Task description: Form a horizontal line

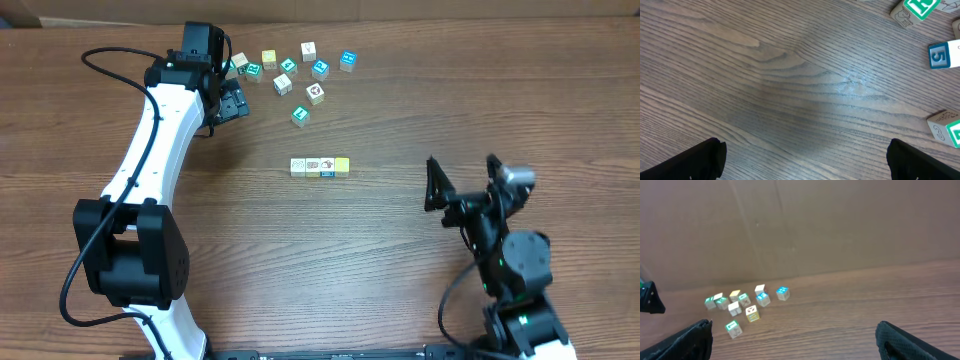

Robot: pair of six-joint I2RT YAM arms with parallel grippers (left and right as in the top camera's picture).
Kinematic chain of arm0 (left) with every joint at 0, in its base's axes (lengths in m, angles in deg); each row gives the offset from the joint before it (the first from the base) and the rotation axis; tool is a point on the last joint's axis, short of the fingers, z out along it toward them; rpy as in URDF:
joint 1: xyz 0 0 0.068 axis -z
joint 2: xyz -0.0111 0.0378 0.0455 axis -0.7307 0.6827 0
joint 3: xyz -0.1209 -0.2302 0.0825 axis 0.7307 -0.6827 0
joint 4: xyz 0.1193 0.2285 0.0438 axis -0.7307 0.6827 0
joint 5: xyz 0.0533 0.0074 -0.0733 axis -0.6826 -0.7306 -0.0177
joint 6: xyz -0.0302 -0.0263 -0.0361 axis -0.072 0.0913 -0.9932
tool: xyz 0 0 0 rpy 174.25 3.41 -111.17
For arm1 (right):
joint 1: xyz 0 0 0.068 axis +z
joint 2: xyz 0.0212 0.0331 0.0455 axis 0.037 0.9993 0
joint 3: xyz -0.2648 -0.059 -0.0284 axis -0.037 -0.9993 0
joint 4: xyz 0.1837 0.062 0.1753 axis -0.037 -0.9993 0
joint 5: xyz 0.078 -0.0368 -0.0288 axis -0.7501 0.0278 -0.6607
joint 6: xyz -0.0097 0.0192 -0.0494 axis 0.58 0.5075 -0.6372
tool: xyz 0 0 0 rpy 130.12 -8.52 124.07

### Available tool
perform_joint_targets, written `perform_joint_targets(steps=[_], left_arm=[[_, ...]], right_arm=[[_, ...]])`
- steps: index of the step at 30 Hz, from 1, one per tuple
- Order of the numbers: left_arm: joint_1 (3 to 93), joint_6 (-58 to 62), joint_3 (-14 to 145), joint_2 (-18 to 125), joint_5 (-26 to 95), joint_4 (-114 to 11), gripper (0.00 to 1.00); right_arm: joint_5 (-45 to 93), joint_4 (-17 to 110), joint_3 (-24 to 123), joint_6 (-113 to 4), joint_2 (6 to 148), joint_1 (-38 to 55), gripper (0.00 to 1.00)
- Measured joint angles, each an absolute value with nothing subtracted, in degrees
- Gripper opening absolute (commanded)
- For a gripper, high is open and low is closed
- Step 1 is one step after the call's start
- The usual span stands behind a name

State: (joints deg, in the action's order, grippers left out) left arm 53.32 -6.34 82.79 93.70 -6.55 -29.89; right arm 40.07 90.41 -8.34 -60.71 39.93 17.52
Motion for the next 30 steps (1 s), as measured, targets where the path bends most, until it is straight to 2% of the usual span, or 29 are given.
perform_joint_targets(steps=[13, 30], left_arm=[[53.3, -6.4, 82.8, 93.7, -6.5, -29.9, 1.0], [53.3, -6.4, 82.8, 93.7, -6.5, -29.9, 1.0]], right_arm=[[40.8, 89.5, -20.7, -59.0, 22.9, 14.1, 1.0], [39.7, 74.4, -23.0, -58.1, 8.3, 13.3, 1.0]])
